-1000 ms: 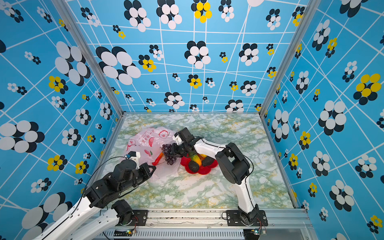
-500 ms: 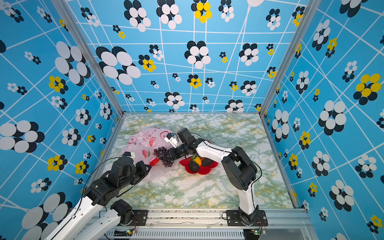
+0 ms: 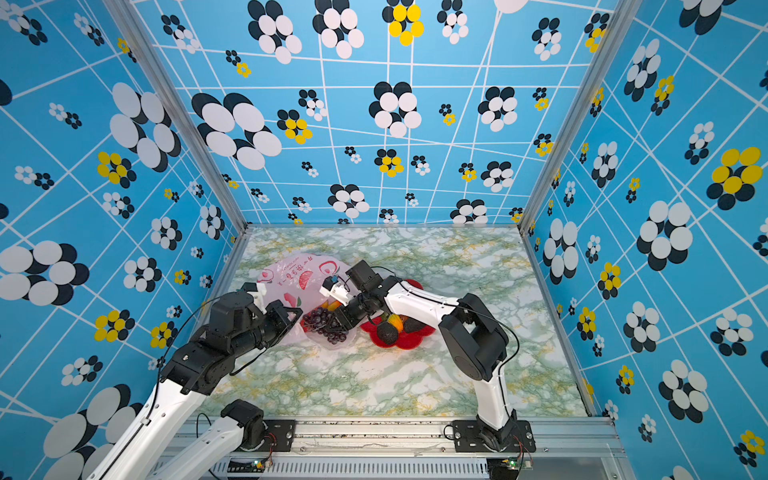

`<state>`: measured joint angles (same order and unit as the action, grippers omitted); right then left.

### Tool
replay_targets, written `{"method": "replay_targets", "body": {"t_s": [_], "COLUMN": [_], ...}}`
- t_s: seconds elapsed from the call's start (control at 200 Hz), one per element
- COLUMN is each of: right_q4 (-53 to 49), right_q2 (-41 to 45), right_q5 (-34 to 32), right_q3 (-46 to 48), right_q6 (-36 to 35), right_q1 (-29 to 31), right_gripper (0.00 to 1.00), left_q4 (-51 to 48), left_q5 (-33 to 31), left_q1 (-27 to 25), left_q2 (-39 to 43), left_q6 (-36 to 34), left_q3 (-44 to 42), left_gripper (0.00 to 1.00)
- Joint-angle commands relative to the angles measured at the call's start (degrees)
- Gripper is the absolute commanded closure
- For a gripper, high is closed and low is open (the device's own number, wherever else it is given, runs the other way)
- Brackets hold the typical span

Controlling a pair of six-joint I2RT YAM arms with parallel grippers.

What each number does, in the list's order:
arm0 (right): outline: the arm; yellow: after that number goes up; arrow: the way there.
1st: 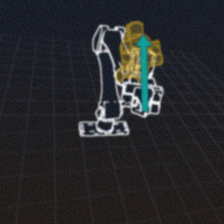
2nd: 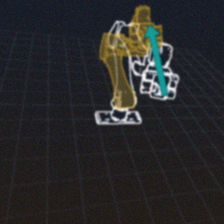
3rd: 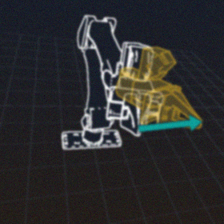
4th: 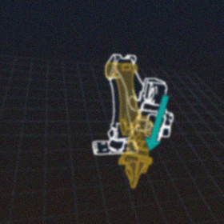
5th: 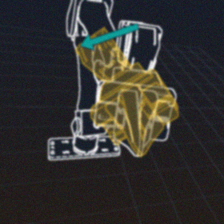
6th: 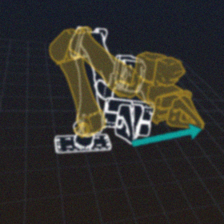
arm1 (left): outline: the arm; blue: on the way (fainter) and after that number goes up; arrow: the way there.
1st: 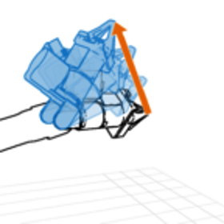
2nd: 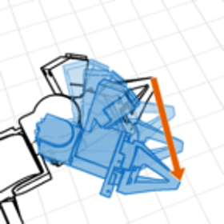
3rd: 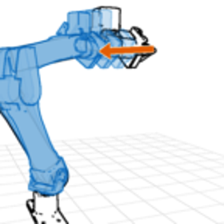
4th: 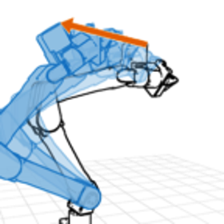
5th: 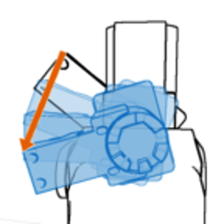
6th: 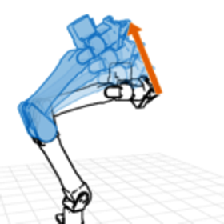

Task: Place the fruits into the plastic bag
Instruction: 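Lower the grapes into the pink bag and open the right gripper, then withdraw the right gripper from the bag while left gripper lowers the bag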

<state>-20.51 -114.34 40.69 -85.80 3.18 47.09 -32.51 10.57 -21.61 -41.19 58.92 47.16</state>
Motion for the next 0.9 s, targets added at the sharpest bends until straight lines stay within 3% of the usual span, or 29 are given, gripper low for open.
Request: {"method": "replay_targets", "body": {"t_s": [0.0, 0.285, 0.47, 0.68, 0.895], "right_q4": [-7.60, -12.28, -17.06, -10.92, 9.91], "right_q2": [-2.55, -6.20, -11.66, -12.03, -7.10], "right_q5": [-1.06, -3.90, -13.33, -21.26, -21.69], "right_q3": [-4.81, -10.71, -18.75, -20.65, -14.87], "right_q6": [-4.27, -8.28, -2.39, 14.66, 38.54], "right_q1": [0.52, 2.00, 2.03, -0.51, -3.89], "right_gripper": [0.64, 0.64, 0.64, 0.62, 0.62], "left_q4": [3.44, 9.80, 12.53, 13.34, 12.92], "left_q5": [3.28, 8.02, 11.39, 13.51, 11.18], "left_q1": [0.33, 0.48, 0.19, -1.90, -7.85], "left_q2": [0.11, -1.43, -2.40, -0.23, 4.61], "left_q6": [-4.99, -5.39, -4.61, -2.39, 0.35], "left_q3": [3.53, 5.13, 6.19, 3.99, -2.65], "left_gripper": [1.00, 1.00, 1.00, 1.00, 1.00]}}
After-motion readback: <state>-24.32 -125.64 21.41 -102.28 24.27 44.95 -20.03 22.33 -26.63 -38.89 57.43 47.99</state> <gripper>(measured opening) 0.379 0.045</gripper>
